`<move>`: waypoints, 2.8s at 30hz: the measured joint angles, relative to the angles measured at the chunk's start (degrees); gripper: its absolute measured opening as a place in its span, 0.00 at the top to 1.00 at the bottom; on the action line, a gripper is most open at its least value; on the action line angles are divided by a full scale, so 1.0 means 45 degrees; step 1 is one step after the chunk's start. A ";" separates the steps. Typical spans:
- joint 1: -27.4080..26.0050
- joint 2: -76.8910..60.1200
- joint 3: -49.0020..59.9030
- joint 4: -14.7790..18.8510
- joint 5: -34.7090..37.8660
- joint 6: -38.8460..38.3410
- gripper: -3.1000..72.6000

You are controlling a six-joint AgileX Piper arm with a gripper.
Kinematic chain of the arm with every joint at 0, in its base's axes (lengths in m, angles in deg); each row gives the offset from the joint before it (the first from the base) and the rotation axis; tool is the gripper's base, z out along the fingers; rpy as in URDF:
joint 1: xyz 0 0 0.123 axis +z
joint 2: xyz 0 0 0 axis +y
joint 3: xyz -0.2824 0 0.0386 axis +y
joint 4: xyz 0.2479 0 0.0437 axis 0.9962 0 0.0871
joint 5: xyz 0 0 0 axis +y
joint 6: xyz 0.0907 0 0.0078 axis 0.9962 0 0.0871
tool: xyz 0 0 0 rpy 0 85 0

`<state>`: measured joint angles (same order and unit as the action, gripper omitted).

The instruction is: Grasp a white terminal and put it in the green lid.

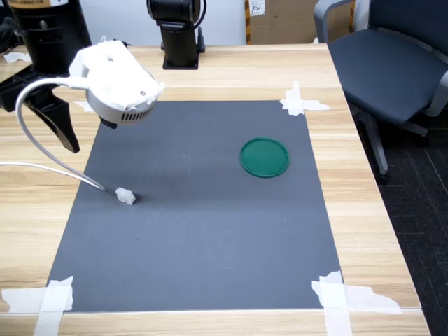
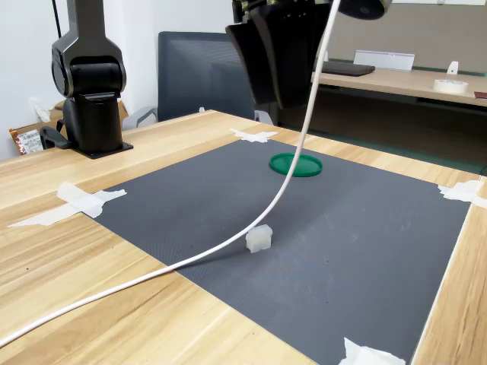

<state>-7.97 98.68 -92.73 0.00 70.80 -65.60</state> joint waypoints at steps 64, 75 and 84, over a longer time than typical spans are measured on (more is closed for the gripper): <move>-0.0443 0.0000 0.2437 0.0328 -0.0283 -0.1719 0.22; -0.0443 0.0627 0.3433 0.0000 -0.2671 -0.2317 0.22; -0.0443 0.1534 0.3433 0.0000 -0.3298 -0.2562 0.22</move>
<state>-9.97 105.58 -77.29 0.00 55.96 -77.13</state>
